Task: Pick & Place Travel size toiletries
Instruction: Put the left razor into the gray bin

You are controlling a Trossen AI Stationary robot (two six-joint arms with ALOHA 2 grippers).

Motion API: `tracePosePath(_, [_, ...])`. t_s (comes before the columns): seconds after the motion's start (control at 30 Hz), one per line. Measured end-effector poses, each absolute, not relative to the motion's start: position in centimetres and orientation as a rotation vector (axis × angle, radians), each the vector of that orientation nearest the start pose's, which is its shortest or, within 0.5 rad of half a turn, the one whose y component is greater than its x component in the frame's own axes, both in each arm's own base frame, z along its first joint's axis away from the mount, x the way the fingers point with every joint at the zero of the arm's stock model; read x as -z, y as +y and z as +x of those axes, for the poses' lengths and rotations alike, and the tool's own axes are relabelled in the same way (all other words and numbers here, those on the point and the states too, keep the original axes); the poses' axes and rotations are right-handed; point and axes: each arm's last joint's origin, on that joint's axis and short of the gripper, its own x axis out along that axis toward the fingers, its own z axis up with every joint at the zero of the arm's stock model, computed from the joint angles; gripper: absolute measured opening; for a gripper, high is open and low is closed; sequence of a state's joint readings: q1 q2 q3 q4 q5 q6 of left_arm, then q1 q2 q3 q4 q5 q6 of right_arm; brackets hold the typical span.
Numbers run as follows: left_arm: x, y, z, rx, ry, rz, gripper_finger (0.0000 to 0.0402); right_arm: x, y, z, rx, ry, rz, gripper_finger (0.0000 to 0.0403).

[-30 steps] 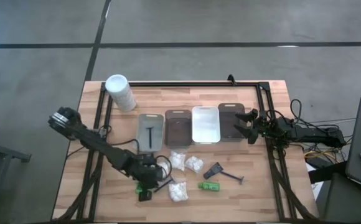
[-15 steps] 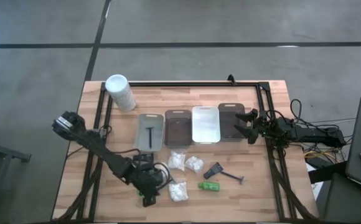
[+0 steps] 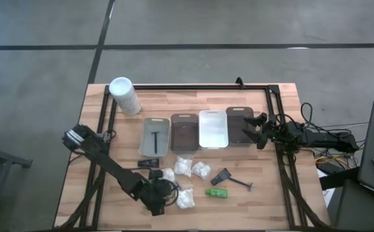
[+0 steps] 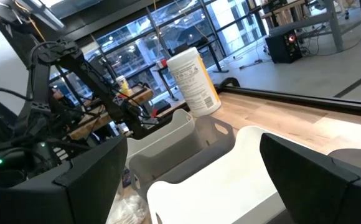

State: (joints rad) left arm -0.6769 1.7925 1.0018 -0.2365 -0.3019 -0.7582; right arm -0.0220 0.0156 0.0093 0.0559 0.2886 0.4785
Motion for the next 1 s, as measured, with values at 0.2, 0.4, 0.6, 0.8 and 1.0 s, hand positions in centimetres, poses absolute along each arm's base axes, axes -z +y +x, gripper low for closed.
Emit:
tracePosePath(0.2, [-14.6, -20.9, 27.4, 0.000, 0.948, -0.198, 0.0147, -17.1, -1.0, 9.7, 0.293, -0.123, 0.481, 0.0363])
tracePosePath(0.4, [-14.7, -21.0, 27.6, 0.028, 0.923, -0.142, 0.0072, -17.1, -1.0, 9.7, 0.293, -0.123, 0.481, 0.0364])
tracePosePath(0.6, [-14.6, -20.9, 27.5, 0.031, 0.926, -0.125, 0.0030, -17.1, -1.0, 9.7, 0.293, -0.123, 0.481, 0.0363])
tracePosePath(0.8, [-18.0, -20.7, 27.3, 0.027, 0.847, -0.199, 0.0022, -17.1, -1.0, 9.7, 0.293, -0.123, 0.481, 0.0364])
tracePosePath(1.0, [-25.0, -18.0, 25.3, -0.161, 0.564, -0.455, 0.0008, -17.1, -1.0, 9.7, 0.293, -0.123, 0.481, 0.0363])
